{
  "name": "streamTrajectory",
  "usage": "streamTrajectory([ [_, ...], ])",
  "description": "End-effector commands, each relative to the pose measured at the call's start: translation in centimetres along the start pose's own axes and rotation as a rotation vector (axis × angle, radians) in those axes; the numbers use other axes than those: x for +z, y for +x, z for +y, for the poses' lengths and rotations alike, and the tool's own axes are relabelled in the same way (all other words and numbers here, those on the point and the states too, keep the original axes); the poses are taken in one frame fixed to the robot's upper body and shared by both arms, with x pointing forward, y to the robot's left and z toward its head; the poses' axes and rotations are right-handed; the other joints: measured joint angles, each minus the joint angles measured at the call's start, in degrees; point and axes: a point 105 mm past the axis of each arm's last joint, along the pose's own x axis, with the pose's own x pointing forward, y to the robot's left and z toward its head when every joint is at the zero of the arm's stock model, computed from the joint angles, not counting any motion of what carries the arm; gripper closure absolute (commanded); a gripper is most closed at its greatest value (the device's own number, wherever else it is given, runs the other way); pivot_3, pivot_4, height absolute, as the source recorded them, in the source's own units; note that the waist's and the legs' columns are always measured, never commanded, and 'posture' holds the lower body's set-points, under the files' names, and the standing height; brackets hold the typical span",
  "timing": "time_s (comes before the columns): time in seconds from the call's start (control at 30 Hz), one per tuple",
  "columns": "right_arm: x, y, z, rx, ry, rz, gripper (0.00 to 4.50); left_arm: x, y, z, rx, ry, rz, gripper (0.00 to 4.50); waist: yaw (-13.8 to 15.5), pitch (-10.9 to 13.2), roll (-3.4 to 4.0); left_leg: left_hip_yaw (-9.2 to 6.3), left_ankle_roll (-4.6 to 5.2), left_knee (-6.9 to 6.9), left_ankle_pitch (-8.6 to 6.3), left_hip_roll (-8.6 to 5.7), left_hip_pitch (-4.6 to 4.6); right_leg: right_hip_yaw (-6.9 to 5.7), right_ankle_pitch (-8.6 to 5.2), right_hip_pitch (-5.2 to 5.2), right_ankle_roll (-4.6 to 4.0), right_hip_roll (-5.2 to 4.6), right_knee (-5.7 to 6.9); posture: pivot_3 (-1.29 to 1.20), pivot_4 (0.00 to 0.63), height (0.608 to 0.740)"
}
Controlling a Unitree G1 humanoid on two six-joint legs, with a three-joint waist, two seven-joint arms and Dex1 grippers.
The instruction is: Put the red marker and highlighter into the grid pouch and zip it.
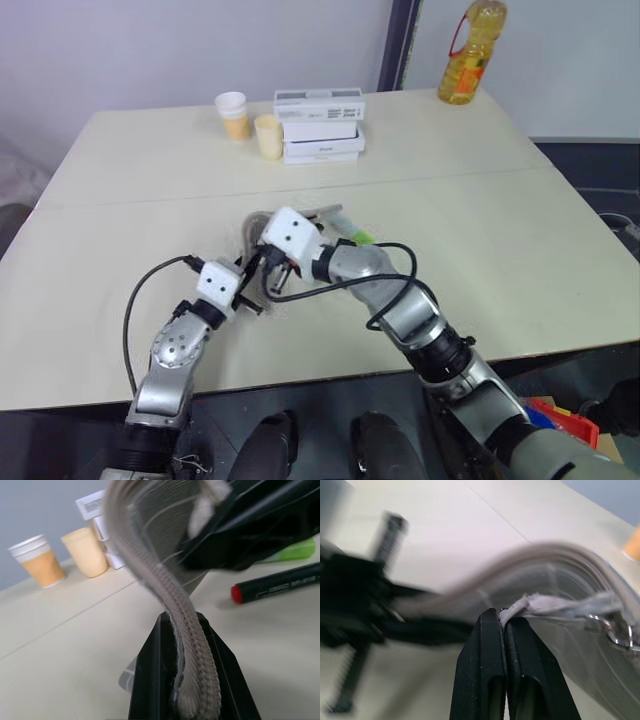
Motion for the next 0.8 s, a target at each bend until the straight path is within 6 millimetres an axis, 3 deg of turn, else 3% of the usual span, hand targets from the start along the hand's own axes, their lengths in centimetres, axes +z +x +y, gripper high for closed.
streamTrajectory([
  [0.03, -0.3, -1.4, -2.6, -0.095, 0.052, -0.002, 4.43, 1.3, -0.5, 1.2, 0.03, 0.022, -0.039, 4.5, 0.05, 0.0, 0.0, 0.0, 0.0, 0.0, 0.0, 0.0, 0.0, 0.0, 0.0, 0.0, 0.0, -0.01, 0.0, 0.0, 0.15, 0.74],
  [0.13, -0.8, -2.4, -3.8, -0.116, 0.121, -0.002, 3.56, 1.3, -0.5, 1.4, 0.039, 0.019, -0.036, 4.5, 0.24, 0.0, 0.0, 0.0, 0.0, 0.0, 0.0, -0.01, 0.0, 0.0, 0.0, 0.03, 0.0, -0.01, -0.01, 0.0, 0.15, 0.74],
  [0.33, -0.9, -3.5, -5.0, -0.163, 0.213, -0.017, 0.55, 1.4, 0.1, 1.3, 0.049, 0.012, -0.028, 4.5, 0.11, 0.0, 0.0, 0.01, 0.0, 0.0, 0.0, 0.0, 0.0, 0.0, 0.0, 0.02, 0.0, 0.0, 0.0, 0.0, 0.15, 0.74],
  [0.7, -0.2, -3.5, -5.3, -0.216, 0.411, -0.065, 0.55, 1.4, 1.4, 1.2, 0.072, 0.021, -0.038, 4.5, 0.15, 0.0, 0.0, 0.01, 0.0, 0.0, 0.0, 0.0, 0.0, 0.0, 0.0, 0.02, 0.0, 0.0, 0.0, 0.0, 0.15, 0.74],
  [0.8, 0.1, -3.3, -5.5, -0.225, 0.443, -0.076, 1.35, 1.5, 1.6, 1.1, 0.071, 0.02, -0.042, 4.5, 0.18, 0.0, 0.0, 0.01, 0.0, 0.0, 0.0, 0.0, 0.0, 0.0, 0.0, 0.01, 0.0, 0.0, 0.01, 0.0, 0.15, 0.74],
])
